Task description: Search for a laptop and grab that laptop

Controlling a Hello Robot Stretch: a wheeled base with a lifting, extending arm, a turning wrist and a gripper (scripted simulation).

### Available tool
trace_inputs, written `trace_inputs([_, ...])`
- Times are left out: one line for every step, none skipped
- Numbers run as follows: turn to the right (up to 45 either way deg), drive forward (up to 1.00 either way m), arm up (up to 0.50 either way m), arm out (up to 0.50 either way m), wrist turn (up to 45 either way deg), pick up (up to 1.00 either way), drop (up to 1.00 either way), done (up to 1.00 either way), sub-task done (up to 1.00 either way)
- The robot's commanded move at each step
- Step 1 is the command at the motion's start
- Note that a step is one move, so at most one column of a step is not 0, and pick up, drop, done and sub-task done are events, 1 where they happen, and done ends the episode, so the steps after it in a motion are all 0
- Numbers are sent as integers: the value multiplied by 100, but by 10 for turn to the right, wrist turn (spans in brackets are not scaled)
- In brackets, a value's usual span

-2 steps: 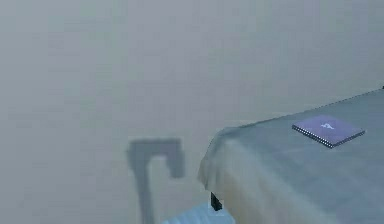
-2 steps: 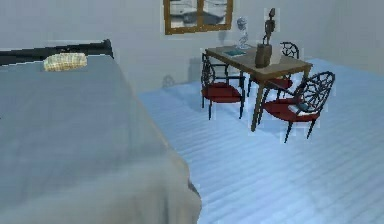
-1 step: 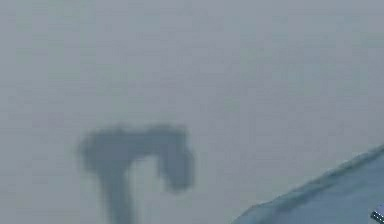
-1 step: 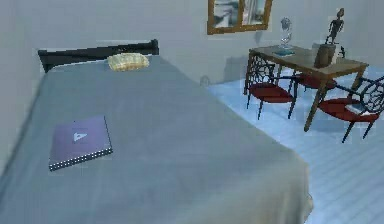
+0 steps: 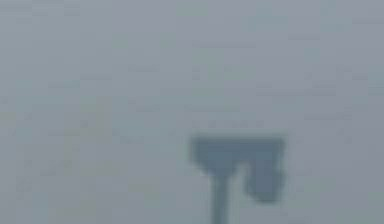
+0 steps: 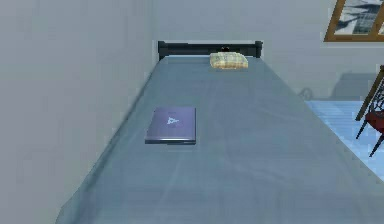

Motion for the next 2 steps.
trace_inputs([60,0,0,0,0,0,0,0,0])
trace_inputs([0,25,0,0,0,0,0,0,0])
